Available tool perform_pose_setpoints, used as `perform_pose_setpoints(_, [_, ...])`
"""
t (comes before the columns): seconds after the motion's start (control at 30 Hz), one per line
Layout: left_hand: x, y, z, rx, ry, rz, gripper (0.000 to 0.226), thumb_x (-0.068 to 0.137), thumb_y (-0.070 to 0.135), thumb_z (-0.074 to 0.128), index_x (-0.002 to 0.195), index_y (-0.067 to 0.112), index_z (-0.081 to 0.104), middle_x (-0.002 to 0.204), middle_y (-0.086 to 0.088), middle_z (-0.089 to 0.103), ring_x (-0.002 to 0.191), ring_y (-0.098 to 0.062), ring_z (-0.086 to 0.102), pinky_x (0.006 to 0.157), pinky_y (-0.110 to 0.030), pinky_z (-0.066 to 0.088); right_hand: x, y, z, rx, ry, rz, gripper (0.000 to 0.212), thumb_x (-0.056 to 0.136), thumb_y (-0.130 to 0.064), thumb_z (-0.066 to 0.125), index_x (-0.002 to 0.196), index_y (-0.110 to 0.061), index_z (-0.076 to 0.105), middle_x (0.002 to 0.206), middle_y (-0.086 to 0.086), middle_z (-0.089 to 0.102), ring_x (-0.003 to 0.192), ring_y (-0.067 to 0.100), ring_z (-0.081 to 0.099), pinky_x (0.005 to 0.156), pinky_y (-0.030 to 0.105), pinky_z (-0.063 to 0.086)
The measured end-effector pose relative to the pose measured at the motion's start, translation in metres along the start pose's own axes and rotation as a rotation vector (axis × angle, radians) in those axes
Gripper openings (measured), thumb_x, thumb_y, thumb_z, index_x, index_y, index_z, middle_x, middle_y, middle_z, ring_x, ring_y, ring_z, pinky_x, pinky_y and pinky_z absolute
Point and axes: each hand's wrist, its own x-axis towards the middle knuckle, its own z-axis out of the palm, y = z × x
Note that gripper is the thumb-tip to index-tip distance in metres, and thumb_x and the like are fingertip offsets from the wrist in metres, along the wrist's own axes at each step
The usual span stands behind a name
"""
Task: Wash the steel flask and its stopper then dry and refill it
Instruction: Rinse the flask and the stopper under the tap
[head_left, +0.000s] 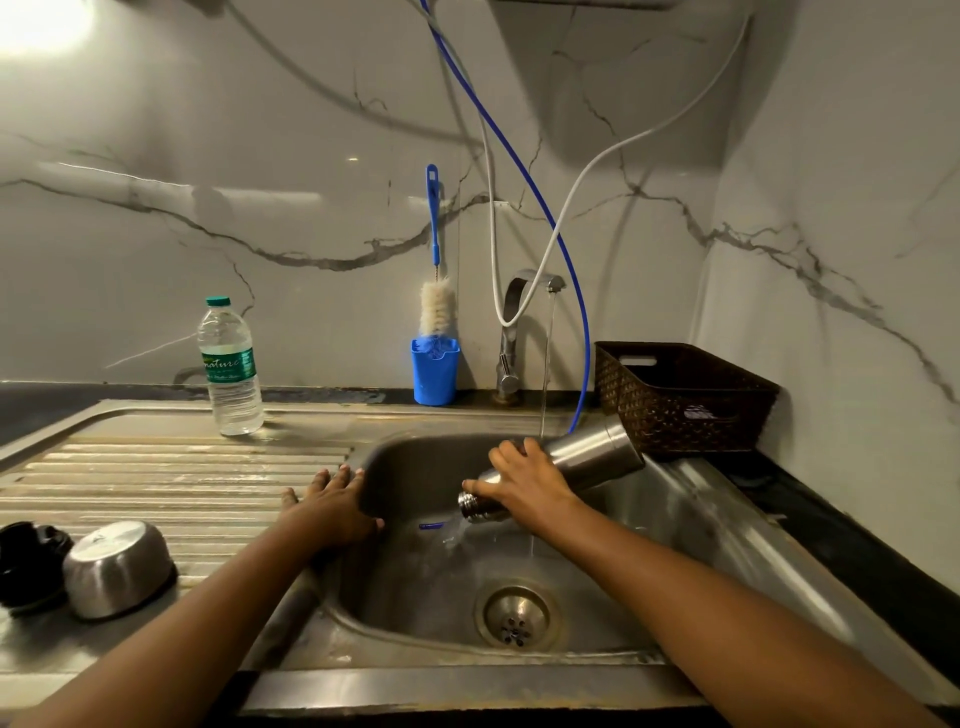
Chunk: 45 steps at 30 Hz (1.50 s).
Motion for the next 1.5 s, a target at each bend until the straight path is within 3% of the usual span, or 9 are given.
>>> perform_pose_setpoints(0.37, [0.0, -0.001, 0.001, 0.022, -0.003, 0.01, 0.079, 0.095, 0.051, 0.043, 0.152, 0.024, -0.004, 0.16, -0.004, -0.007, 0.147, -0.028, -0.008, 0.116, -0.057, 0.003, -0.002, 0.006, -0.009, 0.012, 0.105, 0.091, 0.085, 0.085, -0.021, 0.062, 0.149, -0.032, 0.006, 0.14, 0.021, 0.025, 0.129, 0.039, 0.025, 0.104, 0.05, 0.025])
perform_pose_setpoints(0.47, [0.001, -0.003, 0.003, 0.024, -0.002, 0.021, 0.079, 0.095, 0.05, 0.043, 0.152, 0.023, -0.004, 0.16, -0.004, -0.008, 0.147, -0.028, -0.009, 0.115, -0.058, 0.003, -0.004, 0.007, -0.005, 0.232, 0.121, 0.18, 0.084, 0.086, -0.022, 0.061, 0.148, -0.036, 0.006, 0.138, 0.017, 0.032, 0.127, 0.034, 0.03, 0.103, 0.047, 0.026])
perform_pose_setpoints(0.6, [-0.001, -0.005, 0.003, 0.078, -0.005, 0.038, 0.078, 0.097, 0.044, 0.043, 0.152, 0.022, -0.007, 0.16, -0.004, -0.01, 0.146, -0.028, -0.009, 0.115, -0.055, 0.004, -0.007, 0.009, 0.012, 0.682, -0.001, 0.32, 0.106, 0.073, -0.035, 0.076, 0.148, -0.036, 0.001, 0.141, 0.013, 0.033, 0.128, 0.032, 0.034, 0.103, 0.045, 0.034])
perform_pose_setpoints(0.83, [0.0, -0.008, 0.005, 0.07, -0.003, 0.047, 0.075, 0.098, 0.041, 0.043, 0.152, 0.023, -0.007, 0.16, -0.004, -0.01, 0.146, -0.028, -0.009, 0.115, -0.055, 0.004, -0.01, 0.034, 0.032, 1.373, 0.024, 0.707, 0.114, 0.071, -0.014, 0.078, 0.149, -0.032, -0.002, 0.144, 0.018, 0.034, 0.123, 0.035, 0.045, 0.099, 0.043, 0.043])
perform_pose_setpoints(1.0, [0.003, -0.008, 0.007, 0.064, 0.004, 0.042, 0.074, 0.098, 0.041, 0.042, 0.152, 0.024, -0.007, 0.16, -0.003, -0.01, 0.146, -0.027, -0.01, 0.115, -0.055, 0.003, -0.006, 0.057, 0.026, 1.353, 0.258, 0.81, 0.118, 0.069, -0.022, 0.081, 0.148, -0.035, -0.006, 0.141, 0.015, 0.041, 0.12, 0.035, 0.049, 0.096, 0.041, 0.043])
perform_pose_setpoints(1.17, [0.0, -0.007, 0.005, 0.077, 0.003, 0.041, 0.073, 0.099, 0.04, 0.04, 0.152, 0.023, -0.008, 0.16, -0.004, -0.011, 0.146, -0.028, -0.009, 0.115, -0.055, 0.003, -0.01, 0.035, 0.032, 1.361, 0.081, 0.676, 0.121, 0.073, -0.016, 0.079, 0.146, -0.036, -0.016, 0.144, 0.018, 0.035, 0.122, 0.032, 0.048, 0.093, 0.036, 0.043])
perform_pose_setpoints(1.3, [0.002, -0.008, 0.007, 0.077, 0.007, 0.04, 0.073, 0.099, 0.04, 0.041, 0.152, 0.024, -0.008, 0.16, -0.003, -0.011, 0.146, -0.028, -0.01, 0.115, -0.055, 0.003, 0.007, 0.053, 0.022, 1.294, 0.342, 0.749, 0.127, 0.07, -0.03, 0.081, 0.142, -0.041, -0.024, 0.143, 0.016, 0.04, 0.116, 0.034, 0.054, 0.095, 0.045, 0.047])
perform_pose_setpoints(1.43, [0.002, -0.006, 0.006, 0.08, 0.0, 0.036, 0.074, 0.099, 0.04, 0.041, 0.152, 0.024, -0.008, 0.16, -0.003, -0.011, 0.146, -0.028, -0.01, 0.115, -0.056, 0.003, 0.002, 0.033, 0.036, 1.279, 0.175, 0.686, 0.129, 0.071, -0.025, 0.081, 0.135, -0.045, -0.03, 0.141, 0.02, 0.04, 0.112, 0.031, 0.056, 0.091, 0.042, 0.05])
perform_pose_setpoints(1.5, [0.003, -0.006, 0.005, 0.083, -0.007, 0.04, 0.075, 0.098, 0.04, 0.042, 0.152, 0.024, -0.008, 0.16, -0.003, -0.011, 0.146, -0.028, -0.01, 0.114, -0.056, 0.003, 0.003, 0.038, 0.035, 1.254, 0.196, 0.684, 0.127, 0.072, -0.026, 0.08, 0.138, -0.044, -0.027, 0.14, 0.02, 0.041, 0.113, 0.032, 0.055, 0.091, 0.041, 0.049])
